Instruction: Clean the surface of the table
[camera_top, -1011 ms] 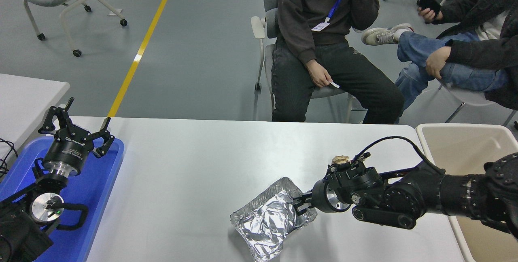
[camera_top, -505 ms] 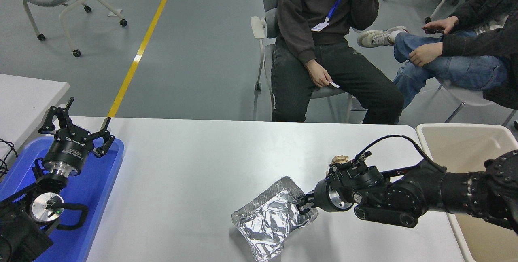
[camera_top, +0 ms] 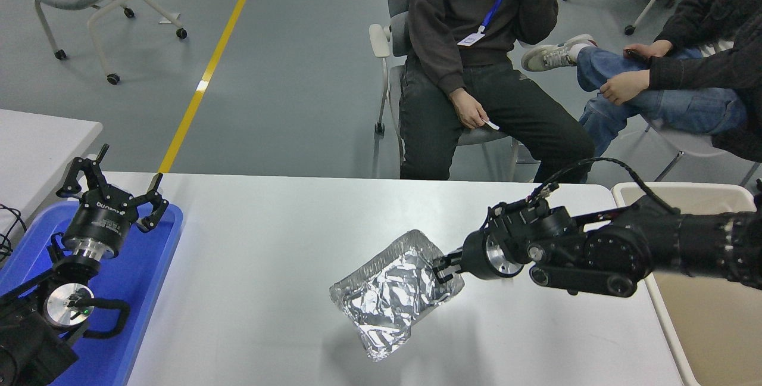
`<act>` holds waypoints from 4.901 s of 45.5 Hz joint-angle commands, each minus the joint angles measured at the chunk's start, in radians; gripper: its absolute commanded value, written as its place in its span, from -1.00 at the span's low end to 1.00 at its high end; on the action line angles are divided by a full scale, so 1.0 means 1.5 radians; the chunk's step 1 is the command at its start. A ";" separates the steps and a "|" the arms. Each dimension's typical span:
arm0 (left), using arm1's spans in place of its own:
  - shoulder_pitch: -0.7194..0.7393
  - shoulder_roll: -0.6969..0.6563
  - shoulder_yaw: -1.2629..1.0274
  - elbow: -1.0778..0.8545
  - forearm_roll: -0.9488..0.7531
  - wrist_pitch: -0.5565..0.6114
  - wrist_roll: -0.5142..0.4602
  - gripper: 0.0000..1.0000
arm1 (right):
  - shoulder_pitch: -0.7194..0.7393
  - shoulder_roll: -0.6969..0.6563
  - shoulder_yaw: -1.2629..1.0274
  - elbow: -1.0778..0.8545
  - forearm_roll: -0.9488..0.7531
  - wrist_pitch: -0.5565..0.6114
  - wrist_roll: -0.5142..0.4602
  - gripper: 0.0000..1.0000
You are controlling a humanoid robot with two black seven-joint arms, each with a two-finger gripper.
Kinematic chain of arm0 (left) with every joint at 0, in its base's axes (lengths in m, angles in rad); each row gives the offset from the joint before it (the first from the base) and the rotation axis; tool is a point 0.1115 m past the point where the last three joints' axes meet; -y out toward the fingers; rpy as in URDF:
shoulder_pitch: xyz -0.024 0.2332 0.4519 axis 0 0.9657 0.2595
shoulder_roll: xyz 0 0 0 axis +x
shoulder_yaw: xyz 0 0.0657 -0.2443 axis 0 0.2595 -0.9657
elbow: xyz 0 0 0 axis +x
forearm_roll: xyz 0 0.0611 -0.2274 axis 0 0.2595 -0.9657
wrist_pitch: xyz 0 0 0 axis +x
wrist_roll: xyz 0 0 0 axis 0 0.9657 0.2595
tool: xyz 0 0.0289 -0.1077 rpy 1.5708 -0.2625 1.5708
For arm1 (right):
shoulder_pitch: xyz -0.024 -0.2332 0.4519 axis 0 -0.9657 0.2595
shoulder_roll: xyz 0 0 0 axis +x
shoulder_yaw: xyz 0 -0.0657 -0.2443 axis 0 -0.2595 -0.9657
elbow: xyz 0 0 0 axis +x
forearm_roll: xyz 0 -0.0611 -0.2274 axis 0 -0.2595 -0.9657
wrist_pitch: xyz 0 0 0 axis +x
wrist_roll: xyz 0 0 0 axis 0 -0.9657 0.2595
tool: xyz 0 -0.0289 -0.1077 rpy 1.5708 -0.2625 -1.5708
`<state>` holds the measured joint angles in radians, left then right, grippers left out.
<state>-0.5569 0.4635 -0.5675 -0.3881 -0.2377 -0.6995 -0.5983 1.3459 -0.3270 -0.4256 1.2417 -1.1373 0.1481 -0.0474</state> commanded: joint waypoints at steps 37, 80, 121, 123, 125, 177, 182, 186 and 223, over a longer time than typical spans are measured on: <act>0.000 0.000 0.000 0.000 0.000 0.000 0.000 1.00 | 0.208 -0.348 0.017 0.198 0.020 0.127 0.007 -1.00; 0.000 0.000 0.000 0.000 0.000 0.000 0.000 1.00 | 0.217 -0.620 0.016 0.189 0.017 0.141 0.009 -1.00; 0.001 0.000 0.000 0.000 0.000 0.000 0.000 1.00 | -0.067 -0.627 0.018 -0.165 0.213 0.016 0.060 -1.00; 0.000 0.000 0.000 0.000 0.000 0.000 0.000 1.00 | -0.088 -0.618 0.018 -0.183 0.226 0.009 0.065 -1.00; 0.000 0.000 0.001 0.000 0.000 0.000 0.000 1.00 | -0.106 -0.610 0.018 -0.202 0.239 0.002 0.070 -1.00; 0.000 0.001 0.000 0.000 0.000 0.000 0.000 1.00 | -0.486 -0.200 0.129 -0.759 0.441 -0.041 0.079 -1.00; 0.000 0.000 0.000 0.000 0.000 0.001 0.000 1.00 | -0.491 -0.174 0.128 -0.789 0.460 -0.041 0.077 -1.00; 0.001 0.000 0.000 0.000 0.000 0.000 0.000 1.00 | -0.499 -0.141 0.129 -0.822 0.475 -0.044 0.072 -1.00; 0.001 0.000 0.000 0.000 0.000 0.001 0.000 1.00 | -0.506 -0.049 0.129 -0.886 0.501 -0.083 0.005 -1.00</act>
<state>-0.5560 0.4633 -0.5676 -0.3881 -0.2376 -0.6989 -0.5982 0.5886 -0.4127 -0.2317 -0.0816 -0.3929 0.0291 -0.0330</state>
